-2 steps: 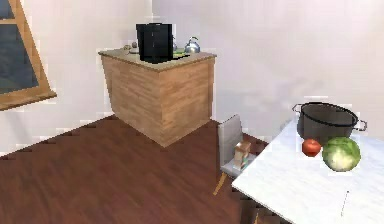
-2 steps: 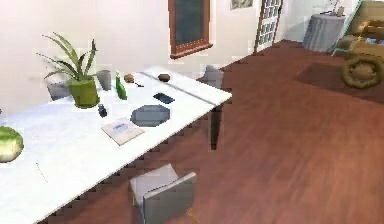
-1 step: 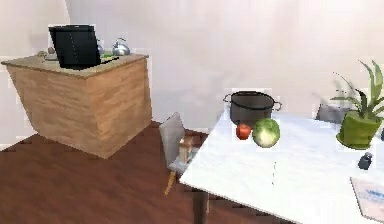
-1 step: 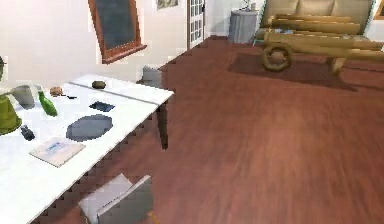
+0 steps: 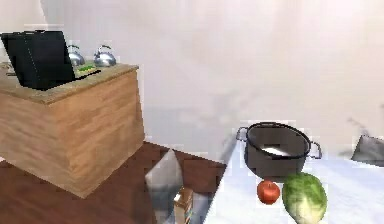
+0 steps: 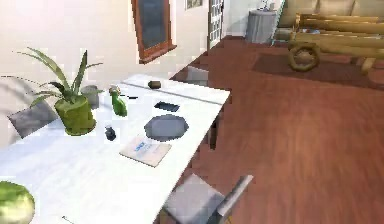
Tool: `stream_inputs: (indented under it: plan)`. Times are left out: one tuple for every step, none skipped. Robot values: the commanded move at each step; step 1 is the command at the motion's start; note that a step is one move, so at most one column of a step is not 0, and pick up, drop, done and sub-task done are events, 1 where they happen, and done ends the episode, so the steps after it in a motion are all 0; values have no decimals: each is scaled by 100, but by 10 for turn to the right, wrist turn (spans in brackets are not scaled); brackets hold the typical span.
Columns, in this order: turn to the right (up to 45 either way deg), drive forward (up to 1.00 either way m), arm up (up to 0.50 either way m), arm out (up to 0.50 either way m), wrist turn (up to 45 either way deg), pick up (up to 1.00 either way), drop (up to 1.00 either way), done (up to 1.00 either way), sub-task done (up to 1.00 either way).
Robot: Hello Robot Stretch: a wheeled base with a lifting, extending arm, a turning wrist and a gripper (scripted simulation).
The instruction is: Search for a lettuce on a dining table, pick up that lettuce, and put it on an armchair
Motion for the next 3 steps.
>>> stream_inputs:
  plan:
    - [-450, 0, 0, 0, 0, 0, 0, 0, 0]
    - [0, 0, 50, 0, 0, 0, 0, 0, 0]
    - [0, 0, 30, 0, 0, 0, 0, 0, 0]
